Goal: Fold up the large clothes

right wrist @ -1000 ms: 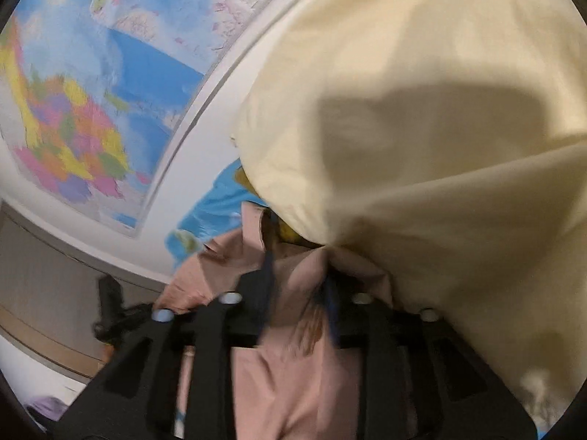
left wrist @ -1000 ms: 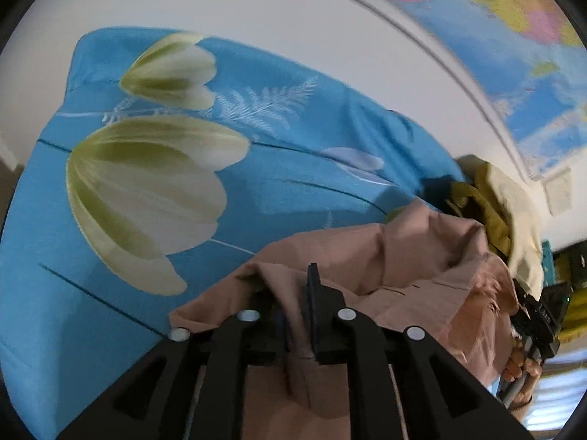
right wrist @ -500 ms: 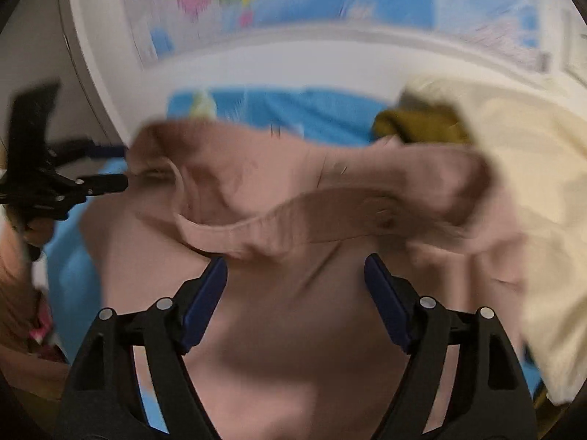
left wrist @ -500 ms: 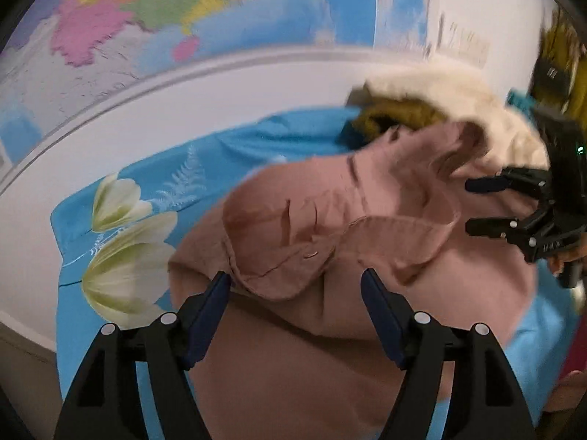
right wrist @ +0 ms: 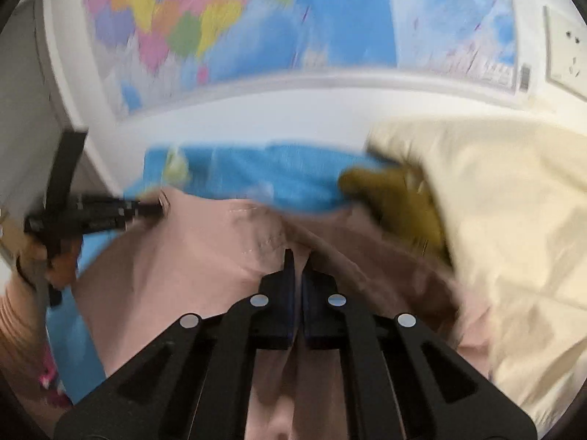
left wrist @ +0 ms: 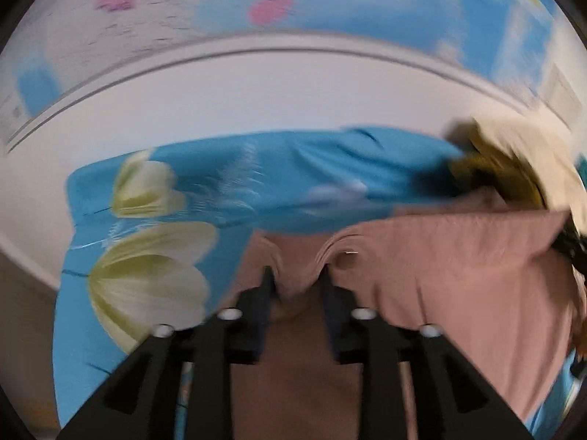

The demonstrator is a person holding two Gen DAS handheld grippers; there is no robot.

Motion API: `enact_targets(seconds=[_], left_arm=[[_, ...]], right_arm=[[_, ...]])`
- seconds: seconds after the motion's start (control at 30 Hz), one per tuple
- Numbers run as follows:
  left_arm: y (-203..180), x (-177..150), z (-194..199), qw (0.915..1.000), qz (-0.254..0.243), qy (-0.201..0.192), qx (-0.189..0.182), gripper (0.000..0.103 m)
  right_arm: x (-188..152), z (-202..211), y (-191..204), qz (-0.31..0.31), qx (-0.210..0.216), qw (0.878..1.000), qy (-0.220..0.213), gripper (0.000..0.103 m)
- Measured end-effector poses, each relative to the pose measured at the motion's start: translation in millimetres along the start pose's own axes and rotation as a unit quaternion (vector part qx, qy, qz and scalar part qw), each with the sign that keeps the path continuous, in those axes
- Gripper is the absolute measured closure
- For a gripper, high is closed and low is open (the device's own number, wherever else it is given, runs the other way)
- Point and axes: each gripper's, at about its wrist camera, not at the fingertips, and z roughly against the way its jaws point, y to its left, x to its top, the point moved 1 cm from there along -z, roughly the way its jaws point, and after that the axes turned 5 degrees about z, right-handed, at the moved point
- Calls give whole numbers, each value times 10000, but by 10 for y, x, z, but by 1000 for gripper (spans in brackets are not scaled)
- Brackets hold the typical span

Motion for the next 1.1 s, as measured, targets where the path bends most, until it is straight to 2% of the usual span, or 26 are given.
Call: enact_targets(seconds=[0.07, 0.1, 0.17, 0.2, 0.23, 0.33, 0.37, 0.4, 0.47, 0.53, 0.6, 0.7, 0.77, 0.83, 0.93, 0.97, 1.0, 1.03, 1.07, 1.1], left_arm=[[71, 14, -15, 10000, 92, -16, 35, 65], [113, -2, -27, 9999, 127, 20, -17, 60], [192, -77, 19, 9999, 146, -63, -7, 58], [227, -128, 60, 9999, 101, -106, -13, 46], [258, -166, 87, 9999, 60, -105, -58, 41], [354, -313, 194, 9997, -46, -180, -186, 36], [371, -382, 233, 9995, -69, -191, -249, 31], [392, -444, 259, 9992, -83, -197, -353, 30], [440, -610, 312, 9984, -109, -185, -518, 27], [480, -761, 366, 9972, -89, -210, -716, 17], [545, -901, 402, 9959, 25, -266, -868, 15], [659, -1070, 435, 9931, 298, -274, -1101, 12], [690, -1161, 444, 9899, 415, -215, -1340, 12], [666, -1232, 437, 9876, 409, -153, -1505, 9], [512, -1310, 340, 9840, 289, 86, -1756, 7], [469, -1318, 298, 9836, 272, 157, -1777, 7], [419, -1323, 270, 9852, 255, 131, -1688, 7], [383, -1326, 267, 9864, 223, 78, -1624, 12], [346, -1314, 266, 9867, 185, 64, -1615, 35], [326, -1303, 270, 9860, 248, 105, -1647, 64]], right_arm=[[-47, -295, -88, -106, 8, 9983, 572, 99], [-82, -424, -103, -26, -104, 9972, 742, 99], [-145, -575, -104, 89, -203, 9952, 949, 99], [-166, -577, -109, 106, -201, 9956, 911, 98], [-174, -543, -114, 110, -159, 9961, 861, 97], [-150, -377, -114, -20, 34, 9974, 721, 75], [-170, -186, -110, -20, 235, 9984, 510, 63], [-171, -59, -81, 3, 329, 9988, 376, 52], [-226, 271, -77, 111, 323, 9994, 56, 45], [-387, 643, -152, 115, 368, 9990, -226, 38], [-633, 900, -267, -34, 273, 9990, -350, 30], [-1079, 1116, -436, -273, 1, 9993, -241, 25], [-1297, 1093, -499, -445, -8, 9990, -99, 23], [-1474, 1062, -575, -709, 178, 9973, 21, 23], [-1604, 854, -603, -749, 249, 9967, 185, 23], [-1606, 761, -620, -825, 365, 9957, 203, 29], [-1593, 733, -641, -895, 518, 9945, 178, 49], [-1575, 709, -672, -1021, 721, 9920, 189, 60], [-1557, 687, -695, -1154, 908, 9890, 186, 75], [-1530, 708, -699, -1232, 1106, 9861, 154, 85]])
